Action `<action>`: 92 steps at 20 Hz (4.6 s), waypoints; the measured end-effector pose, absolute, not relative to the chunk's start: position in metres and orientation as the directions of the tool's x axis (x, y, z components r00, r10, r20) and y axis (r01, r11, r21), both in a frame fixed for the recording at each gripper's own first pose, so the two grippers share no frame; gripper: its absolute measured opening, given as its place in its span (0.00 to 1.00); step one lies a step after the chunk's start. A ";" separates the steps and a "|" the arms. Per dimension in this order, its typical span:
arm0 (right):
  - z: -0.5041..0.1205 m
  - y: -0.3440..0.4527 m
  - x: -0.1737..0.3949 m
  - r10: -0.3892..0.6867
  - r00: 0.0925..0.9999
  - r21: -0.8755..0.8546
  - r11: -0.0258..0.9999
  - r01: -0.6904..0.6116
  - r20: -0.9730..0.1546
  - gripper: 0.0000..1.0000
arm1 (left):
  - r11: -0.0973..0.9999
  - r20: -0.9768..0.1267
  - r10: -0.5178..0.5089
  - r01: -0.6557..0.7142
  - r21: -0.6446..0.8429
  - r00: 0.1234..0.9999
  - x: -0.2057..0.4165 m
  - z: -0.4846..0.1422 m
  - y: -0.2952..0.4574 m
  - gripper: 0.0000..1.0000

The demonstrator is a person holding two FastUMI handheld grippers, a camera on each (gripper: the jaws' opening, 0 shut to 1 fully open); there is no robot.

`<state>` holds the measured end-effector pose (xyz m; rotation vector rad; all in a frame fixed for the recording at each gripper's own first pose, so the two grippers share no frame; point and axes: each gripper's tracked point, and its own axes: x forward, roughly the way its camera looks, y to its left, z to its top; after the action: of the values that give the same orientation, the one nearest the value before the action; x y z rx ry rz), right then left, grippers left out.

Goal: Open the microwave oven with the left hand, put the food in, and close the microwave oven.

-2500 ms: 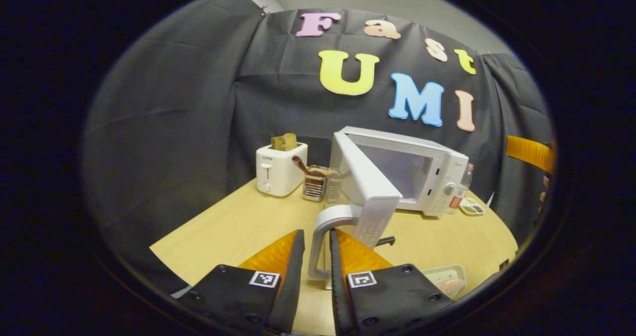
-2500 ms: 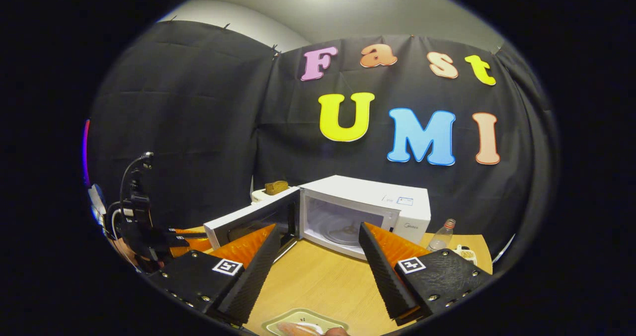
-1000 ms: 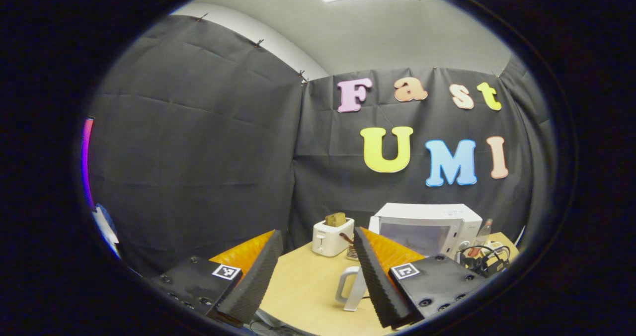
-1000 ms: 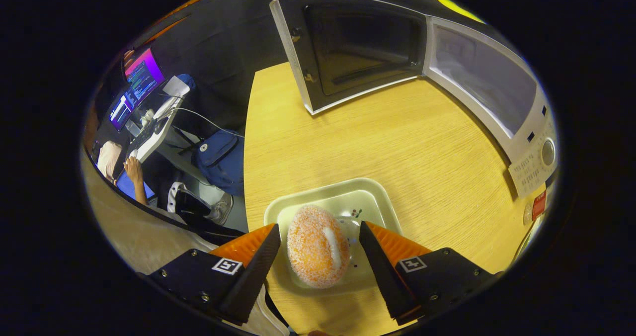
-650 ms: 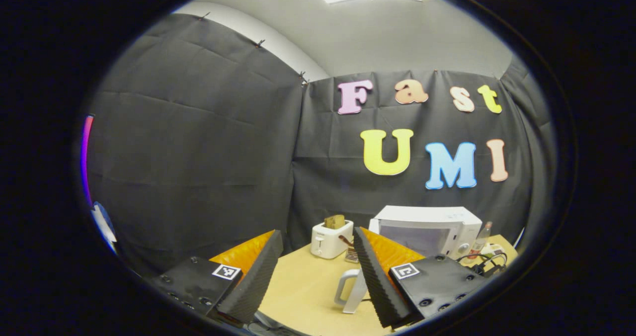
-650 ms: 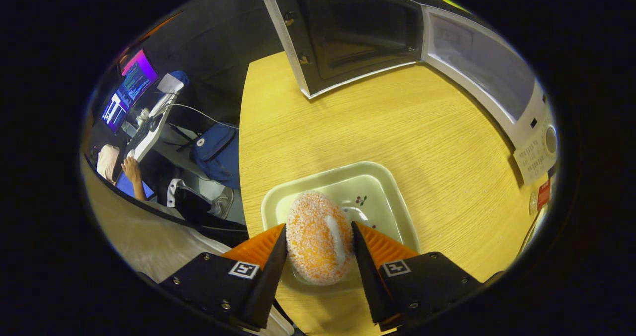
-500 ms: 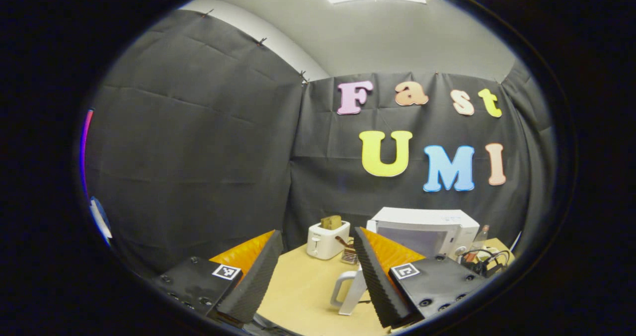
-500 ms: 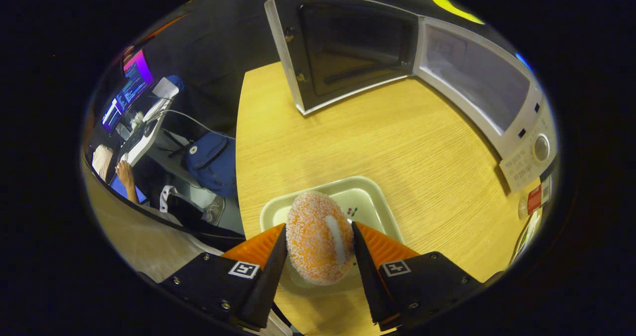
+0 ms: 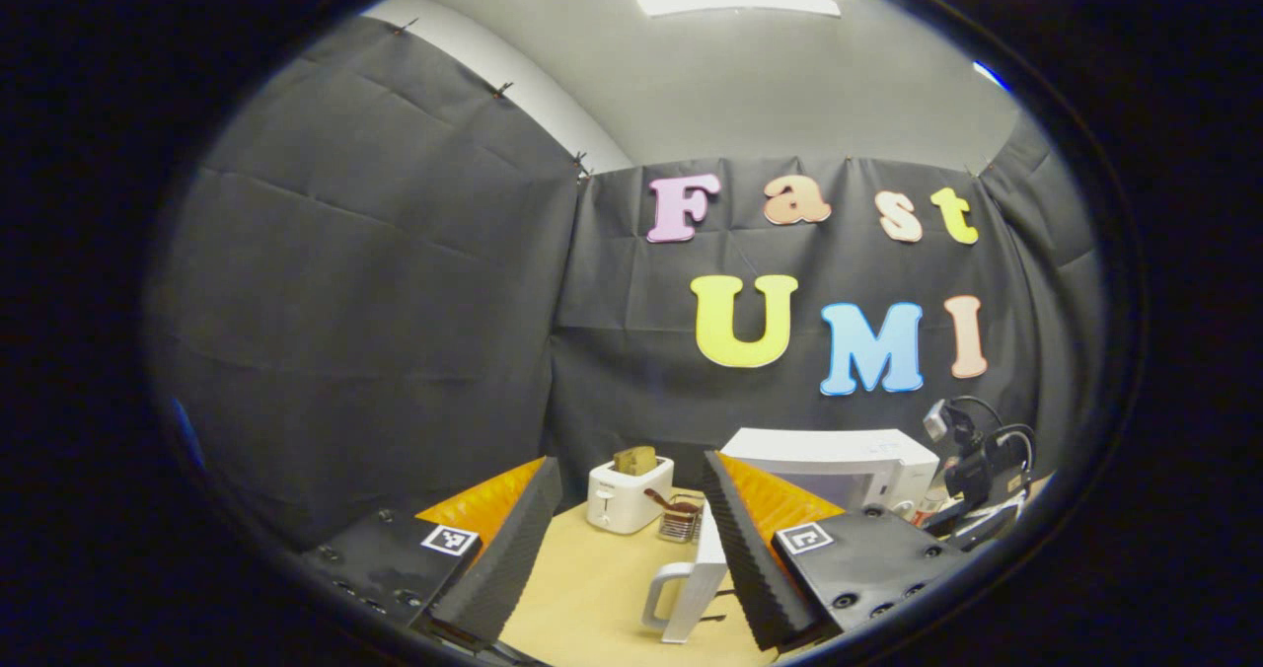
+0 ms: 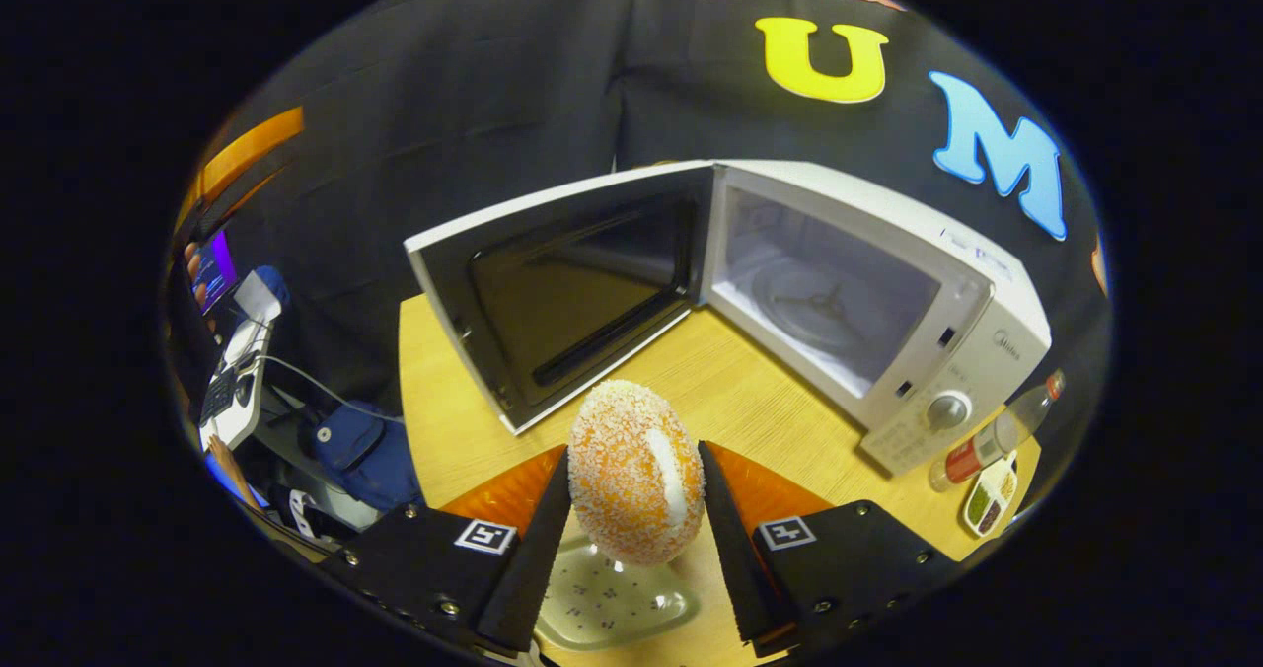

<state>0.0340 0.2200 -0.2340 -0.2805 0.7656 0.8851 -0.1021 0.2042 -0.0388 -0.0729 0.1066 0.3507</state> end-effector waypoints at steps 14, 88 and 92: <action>-0.226 0.253 0.173 0.483 0.628 -0.206 0.669 -0.714 -0.610 0.74 | 0.900 -0.145 0.424 -0.433 -0.038 0.894 -0.130 -0.046 0.242 0.98; -0.104 0.100 0.067 0.209 0.925 -0.068 0.968 -0.242 -0.317 0.97 | 0.991 -0.516 -0.130 0.087 -0.106 0.847 -0.014 -0.275 0.128 0.07; -0.098 0.083 0.070 0.200 0.928 -0.045 0.973 -0.225 -0.315 0.97 | 0.981 -0.502 -0.192 0.154 -0.117 0.843 0.008 -0.270 0.084 0.07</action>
<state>0.0698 0.0833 -0.0981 -0.0805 0.3145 0.2179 0.0077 0.0836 -0.2702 -0.0730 0.5372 -0.1828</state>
